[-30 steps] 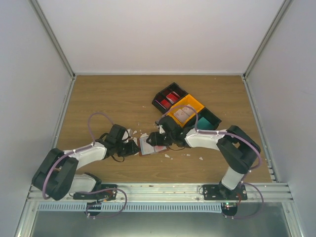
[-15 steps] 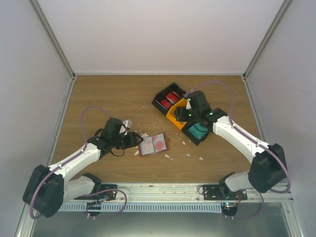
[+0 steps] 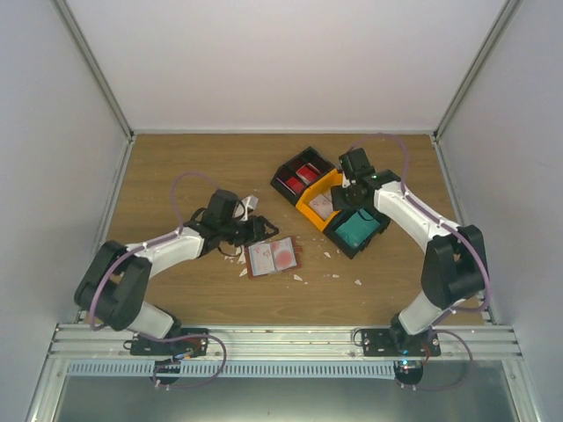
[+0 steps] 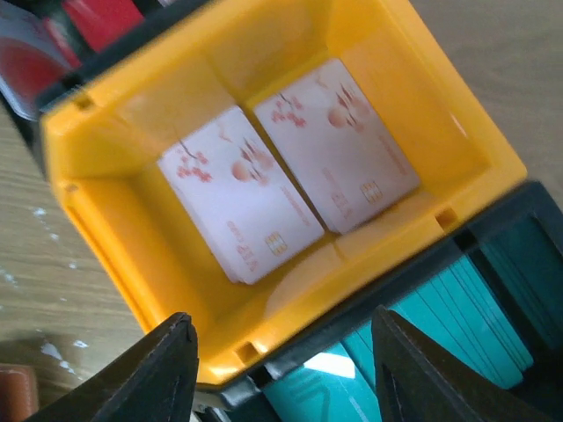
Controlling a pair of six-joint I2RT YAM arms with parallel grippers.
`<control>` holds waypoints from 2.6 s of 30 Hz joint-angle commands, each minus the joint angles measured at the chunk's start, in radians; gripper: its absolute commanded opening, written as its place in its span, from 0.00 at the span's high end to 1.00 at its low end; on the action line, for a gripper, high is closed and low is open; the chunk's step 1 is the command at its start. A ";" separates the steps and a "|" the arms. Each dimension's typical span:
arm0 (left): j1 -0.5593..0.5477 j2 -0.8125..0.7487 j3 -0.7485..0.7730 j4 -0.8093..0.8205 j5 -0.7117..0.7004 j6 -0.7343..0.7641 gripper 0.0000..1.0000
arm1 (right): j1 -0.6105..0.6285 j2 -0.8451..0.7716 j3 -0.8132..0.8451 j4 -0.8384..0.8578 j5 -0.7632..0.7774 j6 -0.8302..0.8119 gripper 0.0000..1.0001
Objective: Put the credit cards into the card holder
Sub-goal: Pick up the credit card from the storage box.
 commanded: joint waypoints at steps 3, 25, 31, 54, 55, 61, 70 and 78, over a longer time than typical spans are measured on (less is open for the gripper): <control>-0.065 0.109 0.111 0.131 0.028 -0.022 0.55 | -0.068 -0.047 -0.066 -0.067 0.006 -0.023 0.63; -0.310 0.545 0.423 0.216 -0.088 -0.156 0.66 | -0.122 0.118 -0.179 0.019 -0.141 -0.093 0.50; -0.327 0.615 0.470 0.221 -0.154 -0.181 0.70 | -0.123 0.133 -0.201 0.020 -0.194 -0.090 0.60; -0.330 0.691 0.550 0.187 -0.167 -0.169 0.73 | -0.102 0.023 -0.214 -0.046 -0.278 -0.071 0.81; -0.330 0.691 0.550 0.185 -0.167 -0.167 0.73 | -0.101 0.018 -0.216 -0.050 -0.288 -0.073 0.82; -0.330 0.685 0.544 0.178 -0.168 -0.165 0.73 | -0.092 -0.016 -0.241 -0.058 -0.327 -0.070 0.83; -0.331 0.672 0.540 0.169 -0.177 -0.158 0.73 | -0.084 -0.046 -0.256 -0.080 -0.368 -0.072 0.76; -0.330 0.663 0.540 0.159 -0.181 -0.148 0.73 | -0.081 -0.049 -0.233 -0.072 -0.371 -0.064 0.65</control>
